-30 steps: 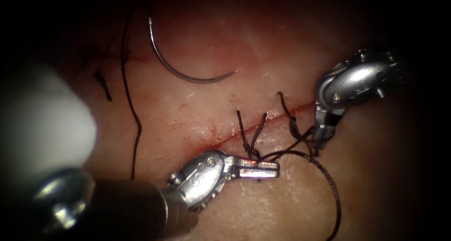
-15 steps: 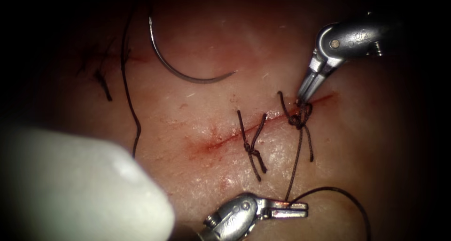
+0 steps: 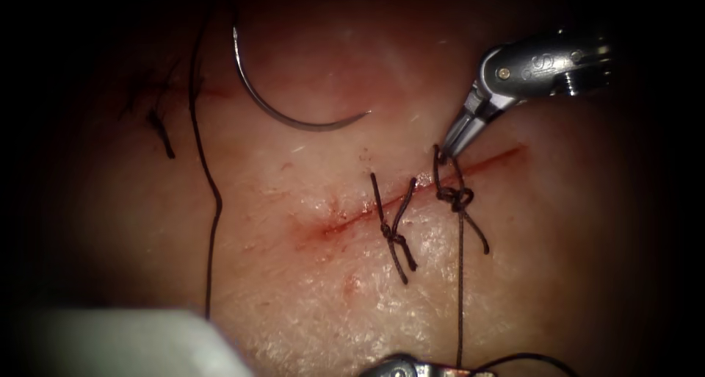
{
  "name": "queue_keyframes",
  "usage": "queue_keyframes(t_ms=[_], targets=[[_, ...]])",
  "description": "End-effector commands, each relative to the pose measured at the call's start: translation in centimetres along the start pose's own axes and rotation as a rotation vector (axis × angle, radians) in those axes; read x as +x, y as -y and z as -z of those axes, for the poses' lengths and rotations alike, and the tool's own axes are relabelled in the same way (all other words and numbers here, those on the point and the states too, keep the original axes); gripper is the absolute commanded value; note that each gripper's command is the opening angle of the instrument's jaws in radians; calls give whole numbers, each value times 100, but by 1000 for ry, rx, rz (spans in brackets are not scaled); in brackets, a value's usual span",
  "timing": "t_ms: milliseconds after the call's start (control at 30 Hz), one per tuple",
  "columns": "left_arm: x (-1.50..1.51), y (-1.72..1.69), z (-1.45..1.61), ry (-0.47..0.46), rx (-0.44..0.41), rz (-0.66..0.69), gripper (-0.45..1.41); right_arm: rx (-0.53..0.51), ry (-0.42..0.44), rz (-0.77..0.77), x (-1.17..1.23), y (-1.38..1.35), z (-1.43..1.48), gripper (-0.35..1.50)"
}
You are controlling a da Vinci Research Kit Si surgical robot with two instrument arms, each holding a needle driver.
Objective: Wound Closure
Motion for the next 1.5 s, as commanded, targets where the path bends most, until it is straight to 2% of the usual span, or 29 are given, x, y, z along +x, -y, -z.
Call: queue_keyframes(t_ms=[33, 133, 233, 300, 367, 400, 633, 833, 1067, 1267, 1433, 1467, 1500], targets=[[-11, -9, -6, -2, 0, 3, -45, -4, -2, -12, -4, -2, -12, -35], [-10, -15, -13, -11, 2, 8, -45, -51, 5, -78, -13, -2, -18, -35], [-11, -15, -20, -14, 7, 18, -45, -158, 6, -195, -28, -7, -16, -35], [-11, -14, -21, -14, 7, 18, -45, -172, 5, -202, -29, -7, -14, -35], [-13, -15, -23, -17, 12, 27, -45, -257, 13, -250, -36, -14, -3, -35], [-13, -15, -23, -17, 12, 27, -45, -257, 13, -250, -36, -14, -3, -35], [-28, -34, -31, -31, 20, 41, -45, -452, 20, -336, -46, -38, 19, -35], [-30, -40, -33, -42, 22, 43, -45, -491, 15, -356, -46, -48, 18, -35], [-33, -46, -35, -44, 21, 46, -45, -492, 5, -368, -48, -53, 3, -35], [-21, -37, -34, -49, 18, 57, -45, -478, -6, -361, -41, -36, -2, -35], [5, -25, -31, -59, 24, 67, -45, -488, -30, -340, -27, -24, 9, -35], [9, -23, -31, -61, 24, 64, -45, -512, -32, -344, -24, -23, 12, 0], [15, -21, -31, -63, 25, 57, -45, -557, -31, -347, -19, -21, 16, 68]])
